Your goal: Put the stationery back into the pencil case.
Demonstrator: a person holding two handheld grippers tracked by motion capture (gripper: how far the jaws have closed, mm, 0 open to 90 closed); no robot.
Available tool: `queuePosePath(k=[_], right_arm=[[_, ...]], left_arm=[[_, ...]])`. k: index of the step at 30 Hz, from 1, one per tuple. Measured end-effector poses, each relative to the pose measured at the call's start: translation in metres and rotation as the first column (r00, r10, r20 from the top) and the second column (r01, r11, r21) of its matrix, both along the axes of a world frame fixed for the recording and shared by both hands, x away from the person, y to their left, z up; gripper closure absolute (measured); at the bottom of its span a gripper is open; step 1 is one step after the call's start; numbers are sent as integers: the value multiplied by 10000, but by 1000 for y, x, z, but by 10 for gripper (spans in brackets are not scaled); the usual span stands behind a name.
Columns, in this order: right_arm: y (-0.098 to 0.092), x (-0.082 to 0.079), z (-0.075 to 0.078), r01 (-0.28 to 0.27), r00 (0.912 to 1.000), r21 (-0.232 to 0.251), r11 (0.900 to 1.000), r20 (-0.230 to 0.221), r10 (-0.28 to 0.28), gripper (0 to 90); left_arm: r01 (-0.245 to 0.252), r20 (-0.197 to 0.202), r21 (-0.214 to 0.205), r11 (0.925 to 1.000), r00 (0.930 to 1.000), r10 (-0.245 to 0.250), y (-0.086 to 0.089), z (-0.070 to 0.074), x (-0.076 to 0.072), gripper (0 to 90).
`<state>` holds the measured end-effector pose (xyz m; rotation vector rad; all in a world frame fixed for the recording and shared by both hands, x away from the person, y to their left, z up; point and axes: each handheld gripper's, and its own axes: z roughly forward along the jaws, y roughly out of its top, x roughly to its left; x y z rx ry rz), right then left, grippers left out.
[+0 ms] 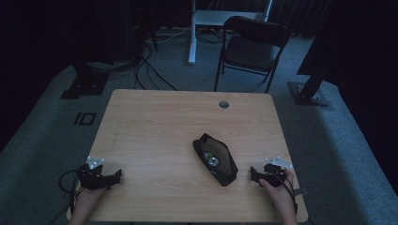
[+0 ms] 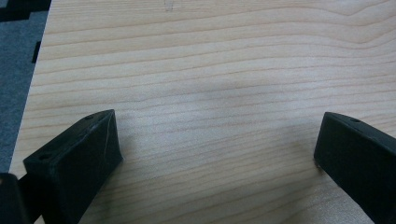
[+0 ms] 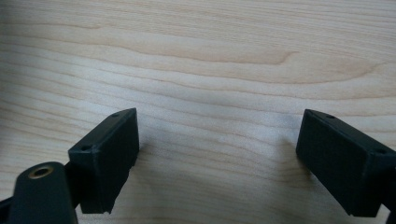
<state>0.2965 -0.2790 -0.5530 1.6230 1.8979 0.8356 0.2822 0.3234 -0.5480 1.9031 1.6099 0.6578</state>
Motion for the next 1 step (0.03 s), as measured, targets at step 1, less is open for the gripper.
queuePosePath(k=[1], right_arm=[[0,0,0,1,10000,-3,10000,0,-1,128]], left_arm=[[0,0,-1,10000,10000,0,0,0,0,6]])
